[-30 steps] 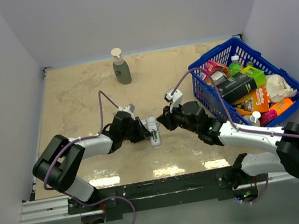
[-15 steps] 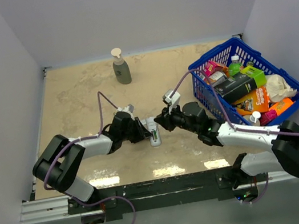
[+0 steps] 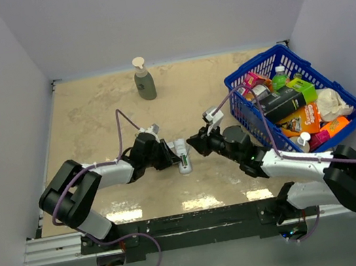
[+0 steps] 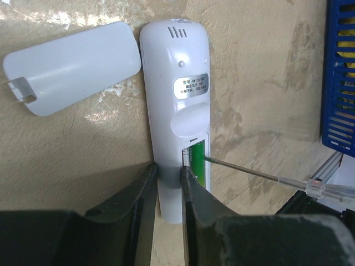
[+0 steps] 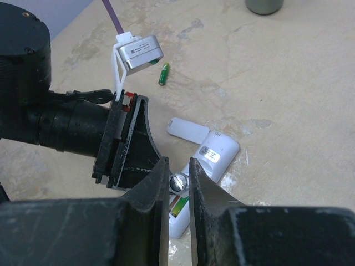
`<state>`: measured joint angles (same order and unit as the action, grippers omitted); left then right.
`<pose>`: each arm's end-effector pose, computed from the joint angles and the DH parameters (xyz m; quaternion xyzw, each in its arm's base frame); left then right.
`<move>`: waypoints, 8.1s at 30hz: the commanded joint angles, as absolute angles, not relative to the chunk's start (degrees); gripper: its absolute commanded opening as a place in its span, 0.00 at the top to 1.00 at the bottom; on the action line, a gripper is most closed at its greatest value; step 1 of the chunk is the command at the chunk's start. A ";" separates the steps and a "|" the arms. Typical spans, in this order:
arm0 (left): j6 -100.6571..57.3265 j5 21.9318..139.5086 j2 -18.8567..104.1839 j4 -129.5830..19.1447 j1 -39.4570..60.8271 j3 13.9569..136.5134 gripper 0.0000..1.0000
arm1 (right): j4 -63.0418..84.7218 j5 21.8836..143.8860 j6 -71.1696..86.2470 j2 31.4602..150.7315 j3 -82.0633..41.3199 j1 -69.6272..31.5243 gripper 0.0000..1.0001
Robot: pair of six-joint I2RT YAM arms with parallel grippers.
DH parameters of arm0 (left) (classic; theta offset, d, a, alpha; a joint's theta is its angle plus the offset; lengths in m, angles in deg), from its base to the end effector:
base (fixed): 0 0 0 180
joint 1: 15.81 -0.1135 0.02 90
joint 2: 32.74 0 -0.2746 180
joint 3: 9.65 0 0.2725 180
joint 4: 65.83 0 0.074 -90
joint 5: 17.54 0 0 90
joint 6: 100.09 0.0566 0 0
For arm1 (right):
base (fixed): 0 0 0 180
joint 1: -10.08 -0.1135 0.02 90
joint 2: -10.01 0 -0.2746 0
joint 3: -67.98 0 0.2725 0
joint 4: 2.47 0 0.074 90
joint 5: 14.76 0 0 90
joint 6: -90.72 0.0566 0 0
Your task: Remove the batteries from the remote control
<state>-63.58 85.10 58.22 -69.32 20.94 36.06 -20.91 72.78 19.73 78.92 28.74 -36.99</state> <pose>0.2433 -0.1971 0.1085 -0.0875 0.9040 -0.3587 0.2154 0.1966 0.2078 0.2094 -0.1741 0.7530 0.3320 0.5408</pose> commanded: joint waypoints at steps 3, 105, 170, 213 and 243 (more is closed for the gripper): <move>-65.54 87.31 59.63 -74.56 21.98 35.94 0.85 | -17.52 78.40 18.66 82.18 30.92 -37.65 1.00; -73.63 88.19 59.63 -81.50 29.63 32.34 1.00 | -22.36 54.94 44.40 86.14 44.36 -48.38 1.00; -81.44 75.19 51.90 -77.54 36.92 27.95 1.00 | -31.44 64.00 41.40 78.76 48.57 -40.73 1.00; -79.96 61.20 34.60 -58.66 41.25 33.56 0.60 | -34.04 76.39 27.44 81.82 40.40 -39.76 1.00; -76.18 71.75 47.76 -68.49 35.07 29.43 0.67 | -48.91 72.70 49.41 87.97 54.56 -37.56 1.00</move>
<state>-77.77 70.77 45.89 -64.75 35.19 28.67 -60.36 67.23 38.18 83.92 49.61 -37.43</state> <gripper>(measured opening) 0.331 0.168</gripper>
